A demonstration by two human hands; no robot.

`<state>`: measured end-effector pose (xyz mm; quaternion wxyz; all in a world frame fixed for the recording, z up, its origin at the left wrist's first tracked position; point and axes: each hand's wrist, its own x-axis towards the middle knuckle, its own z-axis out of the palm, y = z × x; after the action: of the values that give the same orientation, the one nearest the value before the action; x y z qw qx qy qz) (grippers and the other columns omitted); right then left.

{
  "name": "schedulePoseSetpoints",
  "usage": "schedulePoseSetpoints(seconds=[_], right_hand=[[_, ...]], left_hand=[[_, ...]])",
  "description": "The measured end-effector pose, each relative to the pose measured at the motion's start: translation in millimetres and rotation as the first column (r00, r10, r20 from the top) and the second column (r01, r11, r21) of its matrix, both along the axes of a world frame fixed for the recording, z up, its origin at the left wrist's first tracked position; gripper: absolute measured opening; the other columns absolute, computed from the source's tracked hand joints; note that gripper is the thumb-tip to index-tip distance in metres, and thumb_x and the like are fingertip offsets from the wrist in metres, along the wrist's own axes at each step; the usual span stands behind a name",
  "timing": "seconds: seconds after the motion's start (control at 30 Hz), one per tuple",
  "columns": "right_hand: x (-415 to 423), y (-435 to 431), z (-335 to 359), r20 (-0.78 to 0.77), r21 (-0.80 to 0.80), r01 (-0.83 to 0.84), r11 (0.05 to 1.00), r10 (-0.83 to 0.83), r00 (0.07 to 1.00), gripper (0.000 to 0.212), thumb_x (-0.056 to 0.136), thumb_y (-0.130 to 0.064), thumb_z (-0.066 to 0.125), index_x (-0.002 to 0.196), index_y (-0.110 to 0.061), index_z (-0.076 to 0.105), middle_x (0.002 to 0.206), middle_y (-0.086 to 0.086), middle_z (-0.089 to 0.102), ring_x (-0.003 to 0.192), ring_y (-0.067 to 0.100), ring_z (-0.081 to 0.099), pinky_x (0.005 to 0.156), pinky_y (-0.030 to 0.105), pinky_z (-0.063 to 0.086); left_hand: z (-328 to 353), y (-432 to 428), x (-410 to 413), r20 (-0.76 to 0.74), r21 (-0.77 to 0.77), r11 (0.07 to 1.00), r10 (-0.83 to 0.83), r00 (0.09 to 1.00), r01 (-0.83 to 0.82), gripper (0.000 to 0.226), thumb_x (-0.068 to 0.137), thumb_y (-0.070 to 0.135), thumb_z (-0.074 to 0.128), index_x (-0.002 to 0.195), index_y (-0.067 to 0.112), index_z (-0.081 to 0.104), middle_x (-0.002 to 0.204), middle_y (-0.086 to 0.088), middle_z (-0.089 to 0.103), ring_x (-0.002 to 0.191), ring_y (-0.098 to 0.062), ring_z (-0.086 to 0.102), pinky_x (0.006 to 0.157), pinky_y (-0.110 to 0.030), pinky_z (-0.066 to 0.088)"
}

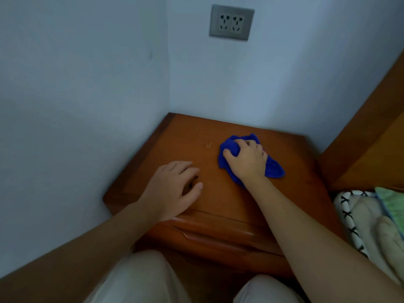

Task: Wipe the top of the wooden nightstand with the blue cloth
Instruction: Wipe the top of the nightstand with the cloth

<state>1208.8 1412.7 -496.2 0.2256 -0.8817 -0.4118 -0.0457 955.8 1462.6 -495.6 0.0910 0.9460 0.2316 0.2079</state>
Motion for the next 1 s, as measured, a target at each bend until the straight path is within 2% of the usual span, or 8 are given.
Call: schedulePoseSetpoints(seconds=[0.1, 0.23, 0.43, 0.53, 0.63, 0.7, 0.9, 1.0], right_hand=[[-25, -3, -9, 0.026, 0.038, -0.237, 0.971, 0.236, 0.971, 0.055, 0.088, -0.062, 0.051, 0.132, -0.032, 0.060, 0.135, -0.002, 0.056, 0.126, 0.024, 0.047, 0.108, 0.046, 0.034], [-24, -11, -9, -0.016, 0.058, -0.587, 0.808, 0.588, 0.808, 0.049, 0.086, -0.065, 0.053, 0.127, -0.040, 0.062, 0.132, -0.016, 0.056, 0.123, 0.012, 0.047, 0.106, 0.044, 0.035], [6, 52, 2, 0.017, -0.002, -0.137, 0.991, 0.137, 0.990, 0.052, 0.089, -0.062, 0.054, 0.128, -0.030, 0.063, 0.134, 0.003, 0.058, 0.125, 0.030, 0.049, 0.106, 0.048, 0.035], [-22, 74, -1, 0.029, 0.019, -0.299, 0.954, 0.299, 0.954, 0.054, 0.087, -0.063, 0.053, 0.128, -0.030, 0.064, 0.132, 0.001, 0.060, 0.123, 0.028, 0.050, 0.104, 0.046, 0.035], [-45, 72, -8, 0.003, 0.058, -0.658, 0.751, 0.659, 0.752, 0.047, 0.084, -0.062, 0.056, 0.124, -0.037, 0.065, 0.130, -0.010, 0.061, 0.120, 0.018, 0.052, 0.101, 0.042, 0.038], [-39, 80, -5, -0.037, 0.054, -0.728, 0.683, 0.730, 0.682, 0.044, 0.085, -0.061, 0.059, 0.122, -0.038, 0.065, 0.130, -0.012, 0.061, 0.120, 0.015, 0.053, 0.104, 0.043, 0.039], [-32, 131, 4, 0.001, -0.009, -0.176, 0.984, 0.176, 0.984, 0.054, 0.089, -0.059, 0.053, 0.130, -0.025, 0.061, 0.131, 0.008, 0.058, 0.123, 0.032, 0.049, 0.105, 0.050, 0.037], [-63, 142, -2, 0.030, -0.010, -0.376, 0.926, 0.376, 0.926, 0.056, 0.088, -0.060, 0.055, 0.134, -0.028, 0.060, 0.136, 0.006, 0.056, 0.125, 0.032, 0.048, 0.105, 0.049, 0.037]], left_hand=[[1, 15, -21, -0.056, 0.070, 0.997, -0.013, 0.998, 0.016, 0.048, 0.095, 0.052, 0.045, 0.128, 0.021, 0.064, 0.136, -0.003, 0.061, 0.127, -0.020, 0.054, 0.103, -0.040, 0.043], [-7, 34, -54, -0.054, 0.071, 0.994, 0.091, 0.994, -0.087, 0.051, 0.094, 0.050, 0.044, 0.125, 0.017, 0.067, 0.133, -0.005, 0.063, 0.122, -0.025, 0.058, 0.101, -0.044, 0.046], [-17, 36, -57, 0.030, 0.072, 0.995, 0.068, 0.997, -0.070, 0.046, 0.092, 0.043, 0.050, 0.121, 0.015, 0.070, 0.130, -0.005, 0.065, 0.120, -0.025, 0.060, 0.098, -0.045, 0.047], [-19, 38, -58, 0.055, 0.091, 0.994, 0.061, 0.997, -0.066, 0.045, 0.090, 0.042, 0.053, 0.121, 0.014, 0.070, 0.130, -0.005, 0.066, 0.120, -0.026, 0.061, 0.097, -0.045, 0.048], [-20, 39, -58, 0.058, 0.096, 0.994, 0.055, 0.997, -0.061, 0.044, 0.089, 0.041, 0.055, 0.121, 0.015, 0.070, 0.130, -0.006, 0.066, 0.120, -0.025, 0.060, 0.096, -0.044, 0.048], [-20, 39, -58, 0.056, 0.097, 0.993, 0.062, 0.996, -0.068, 0.044, 0.088, 0.041, 0.056, 0.120, 0.015, 0.070, 0.130, -0.005, 0.066, 0.120, -0.024, 0.060, 0.096, -0.043, 0.048], [-18, 37, -58, 0.047, 0.087, 0.994, 0.063, 0.997, -0.067, 0.045, 0.088, 0.041, 0.055, 0.121, 0.014, 0.070, 0.129, -0.005, 0.066, 0.120, -0.025, 0.060, 0.096, -0.044, 0.048], [-19, 38, -58, 0.048, 0.084, 0.994, 0.064, 0.997, -0.068, 0.045, 0.088, 0.041, 0.055, 0.121, 0.014, 0.070, 0.130, -0.005, 0.066, 0.121, -0.025, 0.060, 0.096, -0.044, 0.048]])
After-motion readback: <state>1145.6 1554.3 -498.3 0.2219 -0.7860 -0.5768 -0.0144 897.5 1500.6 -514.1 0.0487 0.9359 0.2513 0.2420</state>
